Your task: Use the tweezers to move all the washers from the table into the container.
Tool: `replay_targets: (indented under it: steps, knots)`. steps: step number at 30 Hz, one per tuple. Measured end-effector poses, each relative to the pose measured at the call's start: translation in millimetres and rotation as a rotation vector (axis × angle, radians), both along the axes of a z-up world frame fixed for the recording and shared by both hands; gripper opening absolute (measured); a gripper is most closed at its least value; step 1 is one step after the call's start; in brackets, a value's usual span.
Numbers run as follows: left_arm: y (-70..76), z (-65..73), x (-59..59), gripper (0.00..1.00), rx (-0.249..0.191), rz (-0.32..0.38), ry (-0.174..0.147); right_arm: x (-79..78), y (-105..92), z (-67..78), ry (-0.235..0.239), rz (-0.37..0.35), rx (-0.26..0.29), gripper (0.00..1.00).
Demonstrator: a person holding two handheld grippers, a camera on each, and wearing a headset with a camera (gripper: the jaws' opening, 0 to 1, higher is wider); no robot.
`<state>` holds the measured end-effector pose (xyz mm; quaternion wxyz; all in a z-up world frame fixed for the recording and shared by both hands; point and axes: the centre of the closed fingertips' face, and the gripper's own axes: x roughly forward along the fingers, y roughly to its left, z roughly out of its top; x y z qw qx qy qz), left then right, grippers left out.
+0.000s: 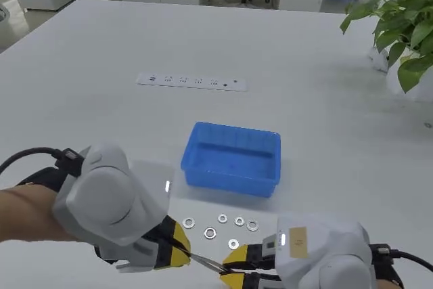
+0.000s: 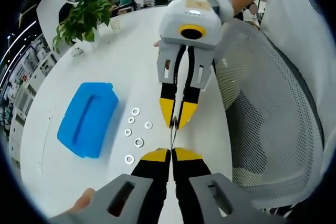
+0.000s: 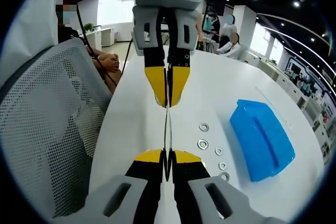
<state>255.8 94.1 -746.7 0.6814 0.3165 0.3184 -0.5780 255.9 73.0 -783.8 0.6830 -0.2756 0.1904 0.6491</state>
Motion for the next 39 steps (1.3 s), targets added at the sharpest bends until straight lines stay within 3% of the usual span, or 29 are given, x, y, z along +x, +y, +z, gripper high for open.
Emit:
replay_targets:
  steps: [4,15,34,37,39]
  knots:
    - [-3.6,5.8,-0.9,0.06,-0.010,0.002,-0.010,-0.4,0.8,1.9,-0.003,0.007,0.010,0.07]
    - [-29.4,24.8,3.7,0.06,-0.143,0.035,-0.025,2.8,-0.3,3.5,0.002,-0.014,0.027,0.07]
    - [-73.5,24.4,4.4,0.06,-0.289,0.048,-0.025,2.8,-15.3,3.3,0.040,-0.043,0.064,0.07]
    - [-74.0,24.4,5.5,0.06,-0.296,0.052,-0.020,2.6,-15.6,3.5,0.044,-0.044,0.077,0.07]
    - [-68.3,21.1,6.8,0.07,-0.274,0.053,-0.025,3.1,-14.6,3.8,0.045,-0.047,0.081,0.07]
